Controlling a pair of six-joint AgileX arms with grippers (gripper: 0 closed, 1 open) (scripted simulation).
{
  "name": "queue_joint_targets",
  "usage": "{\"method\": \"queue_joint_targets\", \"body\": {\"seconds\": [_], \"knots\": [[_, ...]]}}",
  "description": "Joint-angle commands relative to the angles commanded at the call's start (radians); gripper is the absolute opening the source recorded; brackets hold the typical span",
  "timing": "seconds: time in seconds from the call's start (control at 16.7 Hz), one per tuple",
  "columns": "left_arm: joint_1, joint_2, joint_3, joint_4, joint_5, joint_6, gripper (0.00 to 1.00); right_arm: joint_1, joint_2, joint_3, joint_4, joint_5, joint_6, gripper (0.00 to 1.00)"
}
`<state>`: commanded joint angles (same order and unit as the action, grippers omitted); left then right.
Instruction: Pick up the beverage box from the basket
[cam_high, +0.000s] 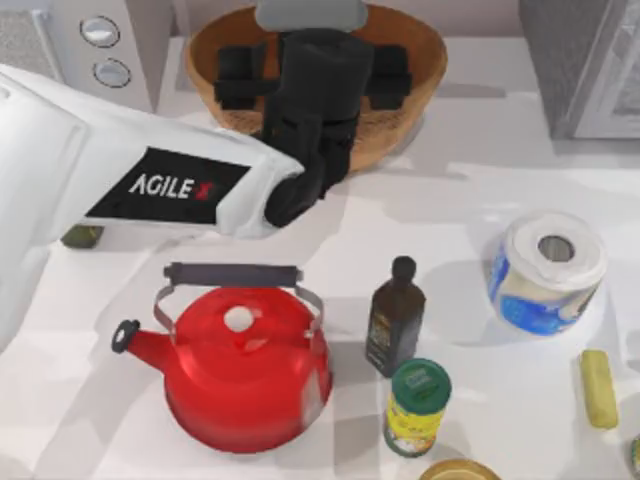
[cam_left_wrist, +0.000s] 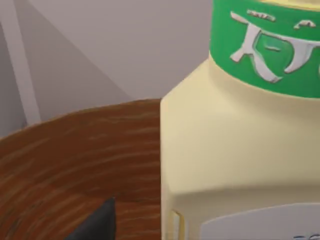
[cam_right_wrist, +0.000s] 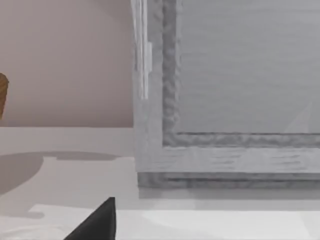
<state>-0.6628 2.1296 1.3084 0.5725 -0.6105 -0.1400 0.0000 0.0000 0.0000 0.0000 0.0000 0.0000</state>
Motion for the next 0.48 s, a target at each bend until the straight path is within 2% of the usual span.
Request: {"method": "queue_joint_targets", "body": {"seconds": [0.24,0.48], "knots": [[0.008,0.005,0.011,-0.006,0.007,0.002,1.0,0.0,0.0,0.0,0.0,0.0,0.0,1.0],[0.034,0.077,0.111,-0.029,0.034,0.01,1.0,0.0,0.0,0.0,0.0,0.0,0.0,1.0]]}}
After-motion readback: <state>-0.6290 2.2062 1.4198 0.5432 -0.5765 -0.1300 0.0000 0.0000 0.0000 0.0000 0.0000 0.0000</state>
